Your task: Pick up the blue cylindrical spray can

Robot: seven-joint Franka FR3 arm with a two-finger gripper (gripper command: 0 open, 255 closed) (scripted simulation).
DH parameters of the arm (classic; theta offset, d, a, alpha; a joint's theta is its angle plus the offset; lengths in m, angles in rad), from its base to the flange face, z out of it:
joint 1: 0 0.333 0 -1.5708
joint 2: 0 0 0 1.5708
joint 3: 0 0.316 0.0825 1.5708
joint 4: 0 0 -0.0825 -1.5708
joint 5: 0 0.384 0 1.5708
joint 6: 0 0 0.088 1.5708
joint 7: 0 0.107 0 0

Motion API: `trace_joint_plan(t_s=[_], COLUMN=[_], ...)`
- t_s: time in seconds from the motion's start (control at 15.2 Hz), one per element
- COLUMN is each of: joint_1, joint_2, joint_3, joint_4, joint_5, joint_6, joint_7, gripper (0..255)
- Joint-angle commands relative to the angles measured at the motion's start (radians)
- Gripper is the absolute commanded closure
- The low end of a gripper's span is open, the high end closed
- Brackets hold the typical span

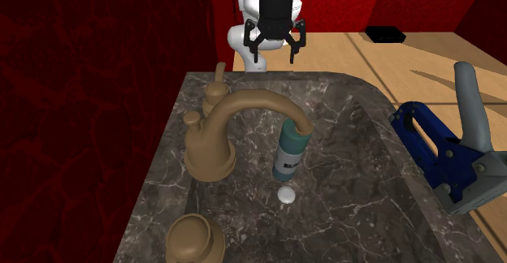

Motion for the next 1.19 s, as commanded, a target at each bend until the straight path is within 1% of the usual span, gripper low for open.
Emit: trace_joint_plan(t_s=[0.0,0.26,0.46,0.79,0.86,1.12], joint_1=[-0.006,-0.011,-0.009,0.013,0.015,0.013], joint_2=[0.099,0.285,0.430,0.689,0.695,0.686], joint_3=[0.023,0.064,0.086,0.105,0.105,0.103], joint_4=[0.080,0.243,0.384,0.671,0.680,0.613], joint_5=[-0.010,-0.043,-0.076,-0.139,-0.141,-0.139], joint_6=[-0.002,-0.019,-0.049,-0.137,-0.140,-0.083], joint_7=[0.042,0.127,0.190,0.284,0.286,0.288], gripper=[0,0,0,0,0,0])
